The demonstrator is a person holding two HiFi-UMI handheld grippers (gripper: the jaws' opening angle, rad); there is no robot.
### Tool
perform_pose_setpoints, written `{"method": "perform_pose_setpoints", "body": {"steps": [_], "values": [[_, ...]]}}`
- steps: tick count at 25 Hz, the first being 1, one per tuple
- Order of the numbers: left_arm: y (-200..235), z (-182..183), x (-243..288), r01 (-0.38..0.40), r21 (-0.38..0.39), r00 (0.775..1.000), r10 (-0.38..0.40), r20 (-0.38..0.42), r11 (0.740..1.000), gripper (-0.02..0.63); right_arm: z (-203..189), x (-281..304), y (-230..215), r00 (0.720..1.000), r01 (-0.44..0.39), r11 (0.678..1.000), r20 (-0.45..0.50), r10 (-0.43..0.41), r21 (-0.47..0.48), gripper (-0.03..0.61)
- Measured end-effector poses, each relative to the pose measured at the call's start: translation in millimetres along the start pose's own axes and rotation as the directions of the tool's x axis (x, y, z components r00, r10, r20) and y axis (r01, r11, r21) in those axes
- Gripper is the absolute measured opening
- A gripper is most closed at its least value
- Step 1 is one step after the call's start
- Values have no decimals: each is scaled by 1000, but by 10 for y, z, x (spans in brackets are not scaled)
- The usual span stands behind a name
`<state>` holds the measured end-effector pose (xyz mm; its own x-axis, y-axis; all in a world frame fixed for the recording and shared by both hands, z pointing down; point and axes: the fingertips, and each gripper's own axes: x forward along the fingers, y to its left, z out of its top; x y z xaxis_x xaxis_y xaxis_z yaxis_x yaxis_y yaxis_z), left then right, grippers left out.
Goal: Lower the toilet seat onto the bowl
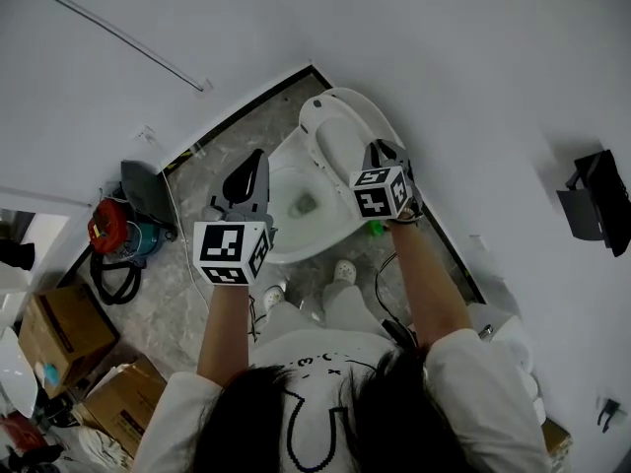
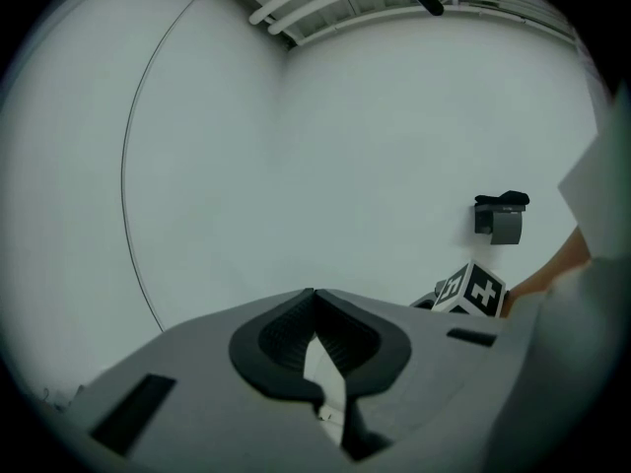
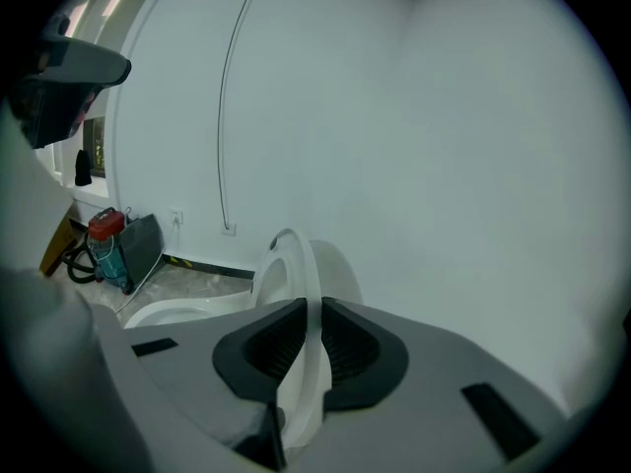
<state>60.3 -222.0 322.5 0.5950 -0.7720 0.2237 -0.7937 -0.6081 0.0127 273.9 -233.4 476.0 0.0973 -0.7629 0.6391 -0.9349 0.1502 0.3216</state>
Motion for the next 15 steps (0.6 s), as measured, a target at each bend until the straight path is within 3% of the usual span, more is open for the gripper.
{"method": "perform_pose_setpoints", "body": {"steps": [15], "values": [[425,-36,-333,76,-2,997,-76,11,997,9,77,-233,513,999,-21,999,-36,22,50,74]]}}
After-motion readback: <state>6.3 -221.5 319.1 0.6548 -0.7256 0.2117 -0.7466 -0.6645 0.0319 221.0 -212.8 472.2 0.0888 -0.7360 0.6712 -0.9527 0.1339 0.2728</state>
